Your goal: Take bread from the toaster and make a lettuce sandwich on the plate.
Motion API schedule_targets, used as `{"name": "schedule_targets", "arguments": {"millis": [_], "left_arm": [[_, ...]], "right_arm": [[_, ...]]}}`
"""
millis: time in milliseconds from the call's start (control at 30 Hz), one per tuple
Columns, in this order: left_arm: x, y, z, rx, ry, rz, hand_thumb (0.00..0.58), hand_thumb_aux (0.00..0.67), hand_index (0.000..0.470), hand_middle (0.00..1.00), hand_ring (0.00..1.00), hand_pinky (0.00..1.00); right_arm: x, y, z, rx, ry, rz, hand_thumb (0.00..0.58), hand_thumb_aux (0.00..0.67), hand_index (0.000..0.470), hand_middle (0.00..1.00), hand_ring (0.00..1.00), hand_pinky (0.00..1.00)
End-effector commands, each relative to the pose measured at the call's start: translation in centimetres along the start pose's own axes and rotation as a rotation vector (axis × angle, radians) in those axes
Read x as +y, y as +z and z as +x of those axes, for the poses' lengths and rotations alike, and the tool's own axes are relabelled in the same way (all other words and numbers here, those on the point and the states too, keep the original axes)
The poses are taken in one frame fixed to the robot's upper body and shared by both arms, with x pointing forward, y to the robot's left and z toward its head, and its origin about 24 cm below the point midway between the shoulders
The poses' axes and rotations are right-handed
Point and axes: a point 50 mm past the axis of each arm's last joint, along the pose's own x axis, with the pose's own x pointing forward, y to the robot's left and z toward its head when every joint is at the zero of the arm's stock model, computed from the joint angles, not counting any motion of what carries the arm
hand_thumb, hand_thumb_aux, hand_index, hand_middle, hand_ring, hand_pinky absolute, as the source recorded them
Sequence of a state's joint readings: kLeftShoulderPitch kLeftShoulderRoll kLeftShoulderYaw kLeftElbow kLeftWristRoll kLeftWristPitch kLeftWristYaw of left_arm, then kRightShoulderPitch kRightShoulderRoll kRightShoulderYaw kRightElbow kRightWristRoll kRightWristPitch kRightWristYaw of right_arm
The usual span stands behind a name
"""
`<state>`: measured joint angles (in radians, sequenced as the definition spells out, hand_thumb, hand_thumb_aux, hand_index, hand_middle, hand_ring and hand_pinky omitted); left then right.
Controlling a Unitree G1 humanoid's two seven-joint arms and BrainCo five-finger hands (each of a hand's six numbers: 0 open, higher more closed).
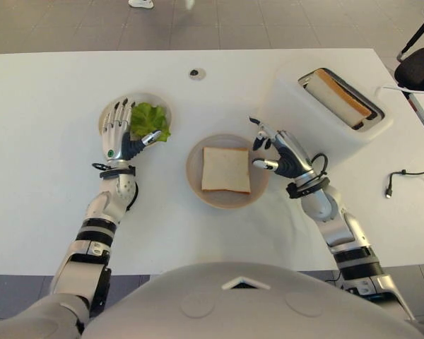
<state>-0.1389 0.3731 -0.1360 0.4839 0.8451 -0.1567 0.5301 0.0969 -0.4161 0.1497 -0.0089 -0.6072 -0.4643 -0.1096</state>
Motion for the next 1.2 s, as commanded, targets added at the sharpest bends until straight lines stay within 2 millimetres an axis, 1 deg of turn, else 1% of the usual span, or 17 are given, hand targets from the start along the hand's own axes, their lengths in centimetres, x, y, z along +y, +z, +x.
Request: {"name": "schedule_targets", "arguments": {"millis": [33, 100, 200, 233, 267, 300, 333, 367, 400, 433, 533, 600, 800, 900, 1067, 1167, 1200], "left_arm": [[-0.8, -2.0, -1.1, 0.05, -0.184, 0.085, 0.0, 0.0, 0.0, 0.0, 0.0, 0.0], [-0.9, -2.4, -1.1, 0.062, -0.23, 0.094, 0.0, 0.0, 0.0, 0.0, 0.0, 0.0], [-0.5, -2.8, -0.8, 0.074, -0.25, 0.099, 0.0, 0.0, 0.0, 0.0, 0.0, 0.0], [-0.3, -2.9, -0.5, 0.076, -0.254, 0.102, 0.018, 0.011, 0.007, 0.0, 0.0, 0.0], [-0.2, -2.9, -0.3, 0.077, -0.258, 0.104, 0.104, 0.063, 0.044, 0.0, 0.0, 0.0], [-0.1, -3.0, -0.2, 0.074, -0.263, 0.105, 0.268, 0.179, 0.125, 0.0, 0.0, 0.0], [-0.1, -2.9, -0.1, 0.07, -0.271, 0.102, 0.456, 0.36, 0.253, 0.0, 0.0, 0.0], [0.0, -2.9, 0.0, 0.064, -0.273, 0.095, 0.526, 0.465, 0.326, 0.0, 0.0, 0.0], [0.1, -2.7, 0.0, 0.057, -0.273, 0.083, 0.578, 0.631, 0.442, 0.0, 0.0, 0.0], [0.1, -2.6, 0.0, 0.048, -0.27, 0.068, 0.58, 0.67, 0.47, 0.0, 0.0, 0.0], [0.2, -1.8, 0.0, 0.022, -0.263, -0.021, 0.58, 0.67, 0.47, 0.0, 0.0, 0.0], [0.2, -1.7, 0.0, 0.016, -0.268, -0.06, 0.58, 0.67, 0.47, 0.0, 0.0, 0.0], [0.8, -1.6, 0.0, 0.006, -0.259, -0.111, 0.58, 0.67, 0.47, 0.0, 0.0, 0.0], [1.7, -1.3, 0.2, -0.011, -0.201, -0.174, 0.58, 0.67, 0.47, 0.0, 0.0, 0.0], [3.0, 1.3, -0.1, -0.111, -0.098, -0.45, 0.58, 0.67, 0.47, 0.0, 0.0, 0.0], [3.1, 3.1, -0.5, -0.175, -0.074, -0.647, 0.58, 0.67, 0.47, 0.0, 0.0, 0.0], [3.0, 3.8, -0.7, -0.203, -0.087, -0.684, 0.58, 0.67, 0.47, 0.0, 0.0, 0.0]], "right_arm": [[-0.4, 0.4, 0.6, -0.016, -0.032, -0.057, 0.0, 0.0, 0.0, 0.0, 0.0, 0.0], [-0.5, 0.6, 0.7, -0.024, -0.044, -0.063, 0.0, 0.0, 0.0, 0.0, 0.0, 0.0], [-0.2, 1.1, 0.6, -0.044, -0.049, -0.051, 0.0, 0.0, 0.0, 0.0, 0.0, 0.0], [-0.1, 1.3, 0.5, -0.048, -0.05, -0.044, 0.0, 0.0, 0.0, 0.0, 0.0, 0.0], [0.0, 1.4, 0.4, -0.05, -0.05, -0.039, 0.0, 0.0, 0.0, 0.0, 0.0, 0.0], [0.1, 1.4, 0.4, -0.049, -0.051, -0.035, 0.0, 0.0, 0.0, 0.0, 0.0, 0.0], [0.2, 1.4, 0.3, -0.048, -0.052, -0.031, 0.0, 0.0, 0.0, 0.0, 0.0, 0.0], [0.2, 1.5, 0.3, -0.047, -0.054, -0.029, 0.0, 0.0, 0.0, 0.0, 0.0, 0.0], [0.2, 1.5, 0.2, -0.046, -0.057, -0.028, 0.0, 0.0, 0.0, 0.0, 0.0, 0.0], [0.2, 1.4, 0.2, -0.046, -0.06, -0.027, 0.0, 0.0, 0.0, 0.0, 0.0, 0.0], [0.3, 1.4, 0.2, -0.045, -0.067, -0.021, 0.0, 0.0, 0.0, 0.0, 0.0, 0.0], [0.5, 1.5, 0.2, -0.045, -0.066, -0.014, 0.0, 0.0, 0.0, 0.0, 0.0, 0.0], [0.6, 1.6, 0.2, -0.043, -0.072, -0.007, 0.0, 0.0, 0.0, 0.0, 0.0, 0.0], [0.5, 1.6, 0.2, -0.045, -0.083, -0.007, 0.0, 0.0, 0.0, 0.0, 0.0, 0.0], [-0.6, 1.8, 0.3, -0.056, -0.15, -0.007, 0.0, 0.0, 0.0, 0.0, 0.0, 0.0], [-1.2, 1.8, 0.4, -0.061, -0.18, -0.009, 0.0, 0.0, 0.0, 0.0, 0.0, 0.0], [-1.4, 1.8, 0.3, -0.06, -0.188, -0.008, 0.0, 0.0, 0.0, 0.0, 0.0, 0.0]]}}
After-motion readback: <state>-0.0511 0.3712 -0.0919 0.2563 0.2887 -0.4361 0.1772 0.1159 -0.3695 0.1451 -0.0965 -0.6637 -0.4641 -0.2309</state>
